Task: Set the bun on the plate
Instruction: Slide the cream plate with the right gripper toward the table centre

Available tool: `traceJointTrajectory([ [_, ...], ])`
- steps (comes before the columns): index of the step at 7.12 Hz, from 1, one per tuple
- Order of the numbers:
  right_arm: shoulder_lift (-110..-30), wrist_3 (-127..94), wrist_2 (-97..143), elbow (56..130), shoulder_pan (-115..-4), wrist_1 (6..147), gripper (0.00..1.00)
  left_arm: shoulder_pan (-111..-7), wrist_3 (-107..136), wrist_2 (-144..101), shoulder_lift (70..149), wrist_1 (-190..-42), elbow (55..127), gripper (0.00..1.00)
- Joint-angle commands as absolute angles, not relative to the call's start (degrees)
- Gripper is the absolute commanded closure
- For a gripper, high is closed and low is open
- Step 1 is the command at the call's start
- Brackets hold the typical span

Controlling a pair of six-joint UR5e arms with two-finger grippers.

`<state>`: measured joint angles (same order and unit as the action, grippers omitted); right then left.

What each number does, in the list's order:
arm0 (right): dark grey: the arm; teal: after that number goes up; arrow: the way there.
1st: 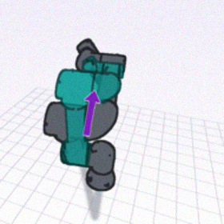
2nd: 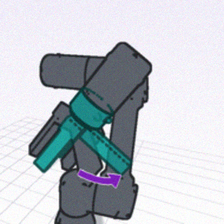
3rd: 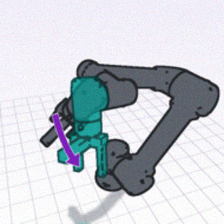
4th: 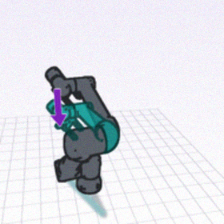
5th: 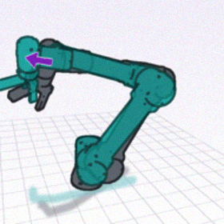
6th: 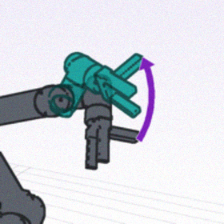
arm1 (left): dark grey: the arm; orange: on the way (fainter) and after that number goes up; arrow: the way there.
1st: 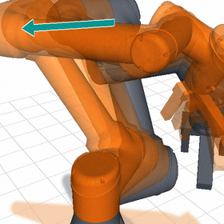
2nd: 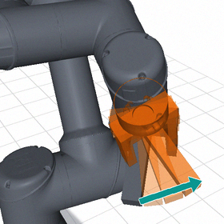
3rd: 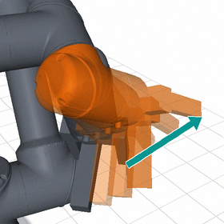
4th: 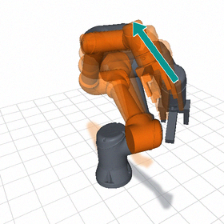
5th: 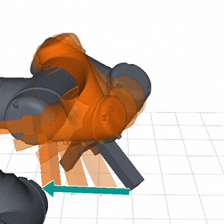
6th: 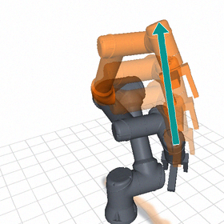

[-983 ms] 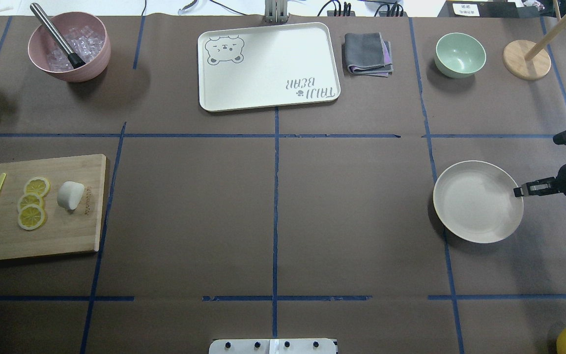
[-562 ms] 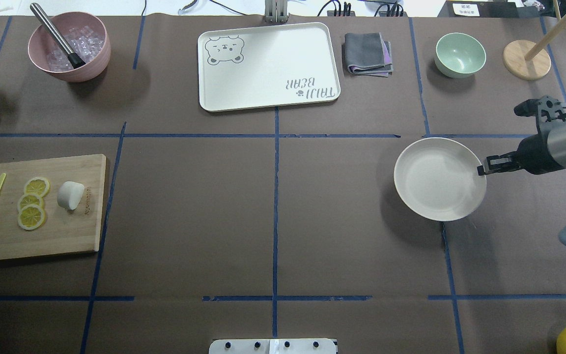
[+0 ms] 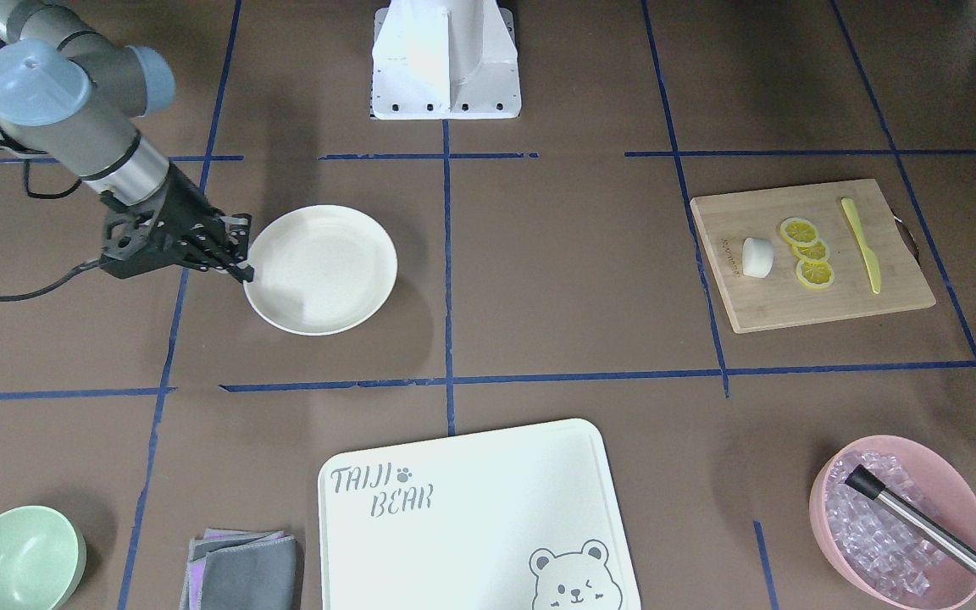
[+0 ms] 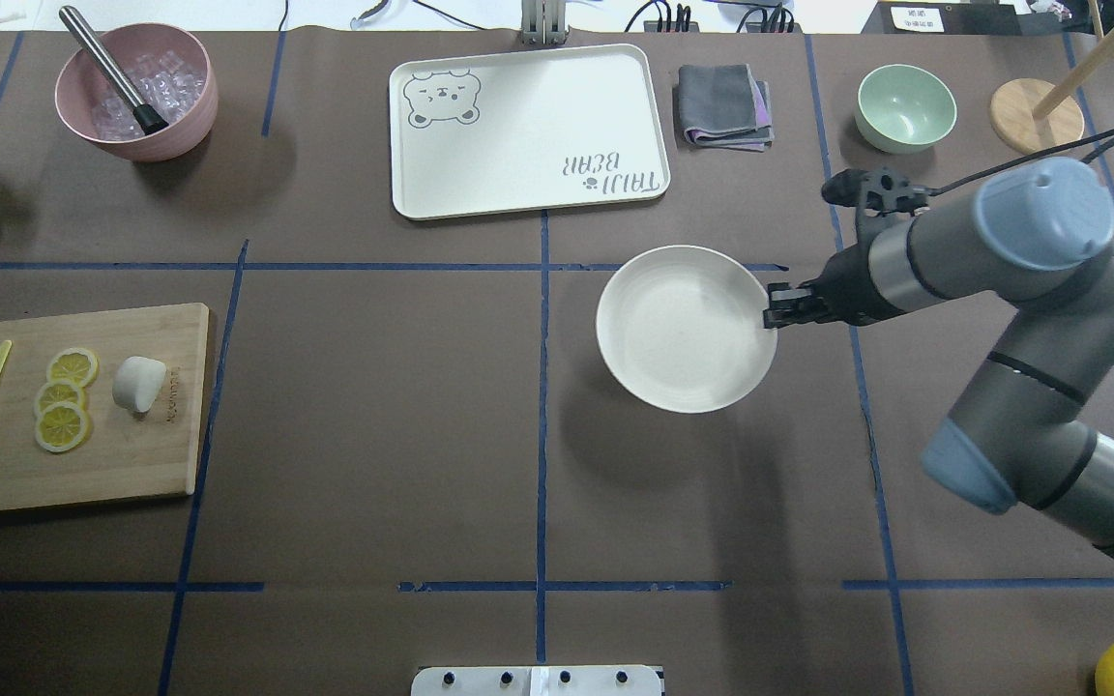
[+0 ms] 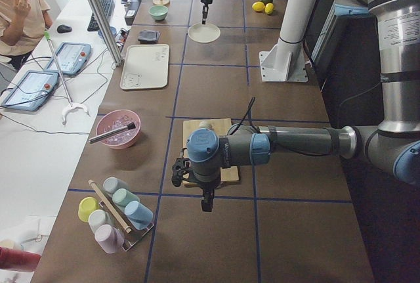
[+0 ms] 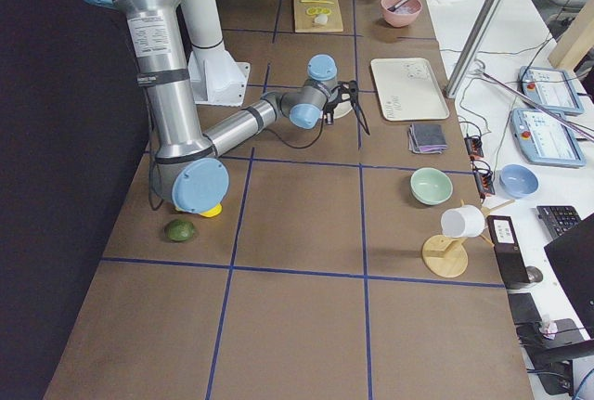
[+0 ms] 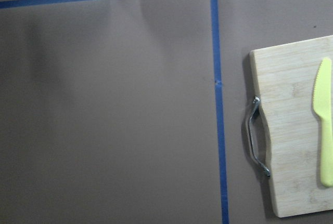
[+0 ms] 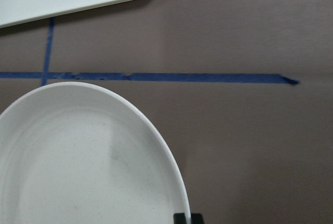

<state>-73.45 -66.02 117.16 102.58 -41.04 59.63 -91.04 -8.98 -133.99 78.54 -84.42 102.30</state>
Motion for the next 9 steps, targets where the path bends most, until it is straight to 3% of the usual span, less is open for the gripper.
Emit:
traceJointTrajectory([
  [1, -64.28, -69.26, 110.16, 101.96, -33.61, 68.95, 0.99, -90.70, -9.31, -135.70, 78.40, -84.46, 102.66, 0.00],
  [6, -61.88, -73.65, 98.27, 96.07, -24.35, 68.64, 0.96, -90.70, -9.05, -135.79, 77.96, -84.46, 103.54, 0.00],
  [7, -61.61, -73.83, 98.26, 96.15, -24.35, 68.64, 0.70, -90.70, -8.97, -135.79, 77.96, -84.46, 103.97, 0.00],
  [8, -61.52, -74.18, 97.91, 96.33, -24.35, 68.82, 0.02, -90.70, -8.79, -135.79, 77.96, -84.38, 104.93, 0.00],
  [9, -61.61, -73.83, 98.43, 97.89, -25.39, 69.51, 0.00, -90.70, -8.79, -135.88, 77.87, -84.20, 104.94, 0.00],
])
